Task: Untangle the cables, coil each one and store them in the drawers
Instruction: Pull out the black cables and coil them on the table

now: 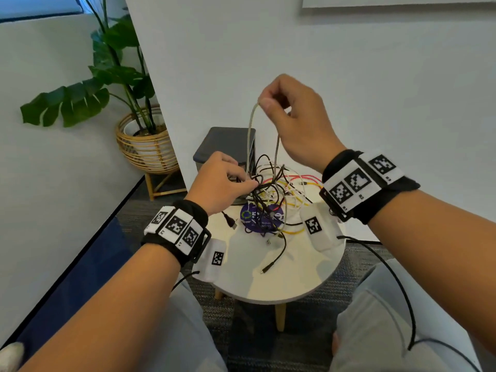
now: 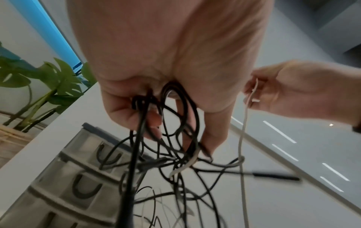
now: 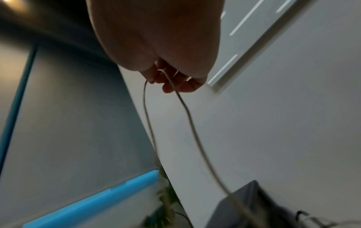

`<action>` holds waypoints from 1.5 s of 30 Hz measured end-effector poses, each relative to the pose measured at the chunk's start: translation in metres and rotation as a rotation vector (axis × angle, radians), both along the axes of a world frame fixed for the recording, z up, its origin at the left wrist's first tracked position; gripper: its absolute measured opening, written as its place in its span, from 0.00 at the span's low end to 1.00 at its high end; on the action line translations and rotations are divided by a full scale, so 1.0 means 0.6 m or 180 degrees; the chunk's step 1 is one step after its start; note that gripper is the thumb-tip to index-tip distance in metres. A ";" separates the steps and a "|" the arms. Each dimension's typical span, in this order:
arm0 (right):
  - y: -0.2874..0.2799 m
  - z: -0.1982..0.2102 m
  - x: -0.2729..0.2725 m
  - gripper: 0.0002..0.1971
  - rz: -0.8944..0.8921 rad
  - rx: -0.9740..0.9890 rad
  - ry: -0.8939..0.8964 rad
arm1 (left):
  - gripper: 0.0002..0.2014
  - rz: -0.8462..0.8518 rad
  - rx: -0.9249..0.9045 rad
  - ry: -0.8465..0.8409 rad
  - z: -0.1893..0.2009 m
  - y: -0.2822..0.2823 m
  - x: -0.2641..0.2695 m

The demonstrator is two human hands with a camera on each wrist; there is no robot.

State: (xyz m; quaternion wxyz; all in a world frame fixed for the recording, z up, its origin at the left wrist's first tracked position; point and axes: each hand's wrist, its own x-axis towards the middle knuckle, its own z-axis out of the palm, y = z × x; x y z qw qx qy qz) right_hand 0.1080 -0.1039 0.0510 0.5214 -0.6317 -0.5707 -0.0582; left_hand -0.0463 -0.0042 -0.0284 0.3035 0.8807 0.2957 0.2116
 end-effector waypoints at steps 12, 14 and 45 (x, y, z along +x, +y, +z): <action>-0.013 0.050 0.015 0.08 0.0739 -0.0209 0.2931 | 0.18 -0.0216 -0.0060 0.0301 -0.026 0.000 -0.003; -0.011 0.027 0.023 0.11 0.0516 -0.0985 0.2017 | 0.16 -0.0160 -0.0049 0.0162 -0.026 0.004 -0.005; -0.009 -0.120 -0.003 0.18 -0.0026 -0.1190 0.1405 | 0.19 0.0031 0.0028 -0.0137 -0.052 0.002 0.002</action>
